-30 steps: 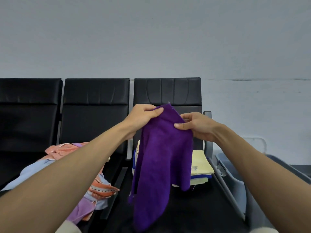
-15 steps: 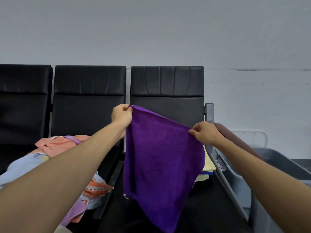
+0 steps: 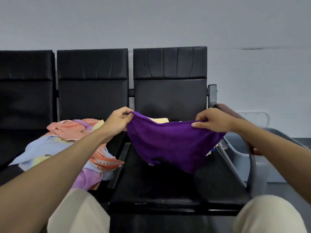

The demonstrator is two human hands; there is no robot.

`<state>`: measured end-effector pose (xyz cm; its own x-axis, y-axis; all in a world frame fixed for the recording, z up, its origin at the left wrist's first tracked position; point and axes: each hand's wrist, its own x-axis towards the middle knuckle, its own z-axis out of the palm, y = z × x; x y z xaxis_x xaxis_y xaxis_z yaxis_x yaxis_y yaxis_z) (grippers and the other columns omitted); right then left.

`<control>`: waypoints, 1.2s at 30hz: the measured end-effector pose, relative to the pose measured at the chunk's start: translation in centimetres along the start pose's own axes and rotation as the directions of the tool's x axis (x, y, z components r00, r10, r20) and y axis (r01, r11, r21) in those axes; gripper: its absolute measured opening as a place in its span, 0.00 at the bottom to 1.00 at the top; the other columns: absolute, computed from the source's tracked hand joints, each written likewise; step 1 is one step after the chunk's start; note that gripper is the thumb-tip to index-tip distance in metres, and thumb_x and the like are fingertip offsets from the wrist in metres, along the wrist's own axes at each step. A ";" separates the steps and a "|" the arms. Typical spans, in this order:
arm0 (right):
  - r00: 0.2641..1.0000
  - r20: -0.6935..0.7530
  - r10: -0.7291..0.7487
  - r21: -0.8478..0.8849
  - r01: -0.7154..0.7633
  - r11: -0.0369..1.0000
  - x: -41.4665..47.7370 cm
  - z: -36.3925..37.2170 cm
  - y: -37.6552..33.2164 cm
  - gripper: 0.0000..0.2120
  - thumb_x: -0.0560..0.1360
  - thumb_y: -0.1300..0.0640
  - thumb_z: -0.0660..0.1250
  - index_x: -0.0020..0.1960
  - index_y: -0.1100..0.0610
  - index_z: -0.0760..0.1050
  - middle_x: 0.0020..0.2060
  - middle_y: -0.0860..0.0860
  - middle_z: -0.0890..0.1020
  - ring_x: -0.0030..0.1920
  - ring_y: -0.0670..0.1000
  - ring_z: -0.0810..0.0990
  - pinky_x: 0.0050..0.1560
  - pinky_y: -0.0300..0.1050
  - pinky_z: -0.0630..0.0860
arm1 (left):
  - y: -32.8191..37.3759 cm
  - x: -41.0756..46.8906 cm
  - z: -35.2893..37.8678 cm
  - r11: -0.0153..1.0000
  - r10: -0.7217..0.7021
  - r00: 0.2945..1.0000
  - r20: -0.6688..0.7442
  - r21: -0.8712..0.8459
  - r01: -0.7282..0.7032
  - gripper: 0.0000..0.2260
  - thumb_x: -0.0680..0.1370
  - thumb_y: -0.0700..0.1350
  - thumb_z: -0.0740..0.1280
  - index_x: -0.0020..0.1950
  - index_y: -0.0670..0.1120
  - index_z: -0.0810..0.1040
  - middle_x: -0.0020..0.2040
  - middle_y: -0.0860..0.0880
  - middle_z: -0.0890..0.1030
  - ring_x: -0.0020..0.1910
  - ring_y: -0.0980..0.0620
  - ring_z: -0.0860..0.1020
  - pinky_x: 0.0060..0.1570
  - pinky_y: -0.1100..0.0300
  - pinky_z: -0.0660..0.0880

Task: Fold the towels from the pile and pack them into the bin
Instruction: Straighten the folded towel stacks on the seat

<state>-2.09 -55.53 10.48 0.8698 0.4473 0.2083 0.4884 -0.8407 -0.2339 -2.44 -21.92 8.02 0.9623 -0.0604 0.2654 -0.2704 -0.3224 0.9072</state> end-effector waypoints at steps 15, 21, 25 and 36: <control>0.767 0.635 0.093 0.124 -0.221 0.967 0.7 10.3 3.1 0.08 0.80 0.55 0.63 0.52 0.53 0.81 0.49 0.49 0.83 0.49 0.49 0.81 0.55 0.43 0.77 | -12.8 -0.6 2.0 0.866 -0.494 0.762 0.419 0.165 0.472 0.07 0.83 0.40 0.57 0.53 0.44 0.74 0.43 0.42 0.81 0.40 0.45 0.81 0.41 0.50 0.78; 0.880 0.442 0.173 -0.015 -0.186 0.982 2.9 15.0 6.0 0.10 0.79 0.53 0.65 0.52 0.59 0.80 0.45 0.51 0.81 0.44 0.49 0.77 0.45 0.40 0.70 | -16.7 2.4 3.8 0.834 -0.492 0.849 0.194 0.384 0.395 0.07 0.80 0.35 0.58 0.53 0.44 0.73 0.39 0.44 0.80 0.32 0.50 0.78 0.29 0.57 0.77; 0.885 0.403 0.234 -0.059 -0.231 0.971 4.3 18.7 7.0 0.10 0.78 0.52 0.66 0.56 0.56 0.79 0.49 0.50 0.81 0.47 0.48 0.76 0.46 0.39 0.69 | -18.3 3.8 4.4 0.680 -0.383 0.889 0.249 0.727 0.090 0.19 0.75 0.36 0.64 0.66 0.42 0.71 0.53 0.46 0.77 0.51 0.49 0.77 0.50 0.60 0.71; 0.854 0.448 0.263 0.078 -0.330 0.941 6.3 23.3 5.6 0.21 0.75 0.51 0.70 0.65 0.56 0.73 0.48 0.49 0.78 0.49 0.48 0.77 0.49 0.38 0.71 | -19.5 4.0 10.2 0.571 -0.344 0.806 0.482 0.788 -0.228 0.30 0.80 0.50 0.63 0.79 0.47 0.54 0.73 0.46 0.65 0.73 0.47 0.62 0.71 0.50 0.59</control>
<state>7.79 -50.28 -11.64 0.9030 0.2983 -0.3092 0.1779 -0.9148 -0.3627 7.03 -25.54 -11.98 0.8830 -0.3933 -0.2560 -0.3495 -0.9152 0.2006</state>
